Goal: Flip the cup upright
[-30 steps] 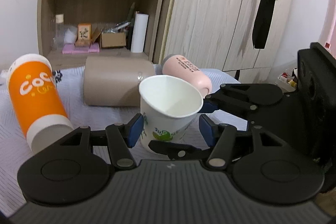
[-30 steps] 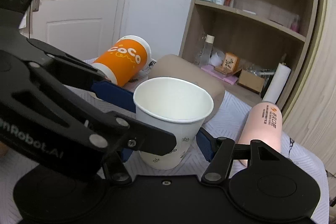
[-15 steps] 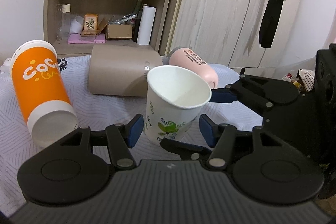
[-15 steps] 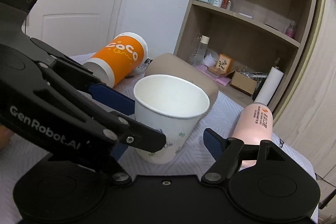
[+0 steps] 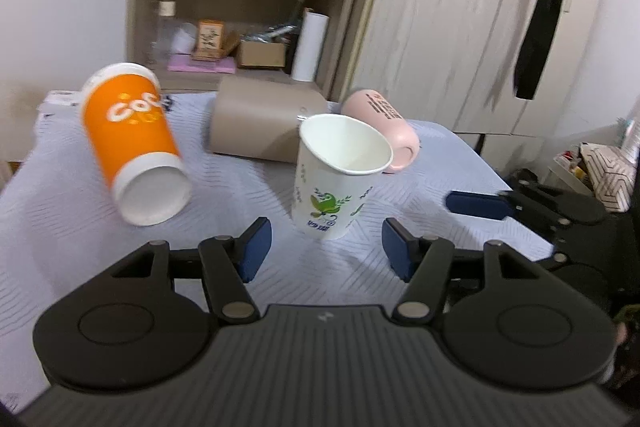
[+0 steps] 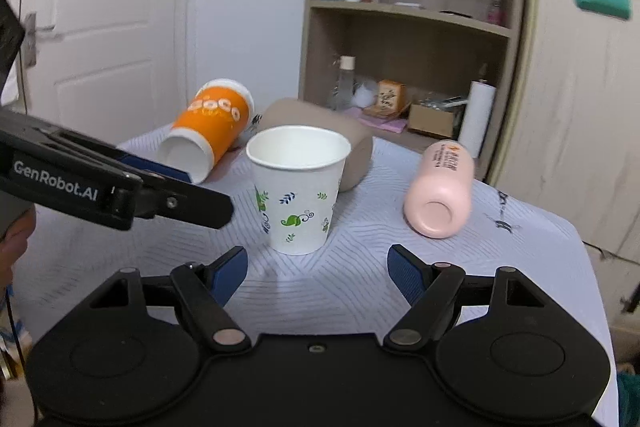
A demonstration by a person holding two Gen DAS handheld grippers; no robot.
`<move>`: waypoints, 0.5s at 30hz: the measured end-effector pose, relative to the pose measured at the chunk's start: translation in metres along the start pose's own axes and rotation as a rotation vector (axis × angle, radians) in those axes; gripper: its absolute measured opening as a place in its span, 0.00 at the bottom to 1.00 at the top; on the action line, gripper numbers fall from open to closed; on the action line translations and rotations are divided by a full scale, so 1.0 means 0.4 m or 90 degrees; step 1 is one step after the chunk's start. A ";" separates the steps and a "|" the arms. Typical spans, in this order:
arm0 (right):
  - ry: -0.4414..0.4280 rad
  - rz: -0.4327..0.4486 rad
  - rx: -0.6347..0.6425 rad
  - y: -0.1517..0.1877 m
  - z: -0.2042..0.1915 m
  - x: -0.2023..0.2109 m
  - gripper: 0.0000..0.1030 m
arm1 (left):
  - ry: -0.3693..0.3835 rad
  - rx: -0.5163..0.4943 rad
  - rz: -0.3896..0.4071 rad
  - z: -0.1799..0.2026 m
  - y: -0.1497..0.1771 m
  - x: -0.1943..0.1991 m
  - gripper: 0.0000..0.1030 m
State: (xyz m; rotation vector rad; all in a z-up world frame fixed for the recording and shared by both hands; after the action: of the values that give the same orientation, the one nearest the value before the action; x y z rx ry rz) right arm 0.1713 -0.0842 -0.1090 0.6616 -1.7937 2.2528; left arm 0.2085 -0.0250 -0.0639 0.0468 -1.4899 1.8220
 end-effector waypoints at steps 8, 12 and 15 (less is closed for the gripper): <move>0.051 0.023 -0.019 -0.019 0.015 0.131 0.79 | -0.059 -0.008 0.003 0.033 0.007 0.112 0.59; 0.064 0.013 -0.040 -0.026 0.025 0.174 0.79 | -0.084 -0.012 0.010 0.056 0.003 0.163 0.60; 0.067 0.013 -0.068 -0.029 0.038 0.207 0.79 | -0.094 -0.009 0.013 0.066 0.006 0.197 0.61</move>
State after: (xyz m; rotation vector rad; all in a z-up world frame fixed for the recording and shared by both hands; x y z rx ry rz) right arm 0.1065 -0.1062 -0.0589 0.4968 -1.8622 2.1440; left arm 0.1404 -0.0060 -0.0200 0.1615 -1.6108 1.8579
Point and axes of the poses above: each gripper's, at about its wrist camera, not at the fingertips, and x roughly against the way its jaws point, z to its right, y to its underside, the point moved 9 cm from there along -x, roughly the way its jaws point, and after that the axes turned 13 degrees about y, right-handed, at the moved point
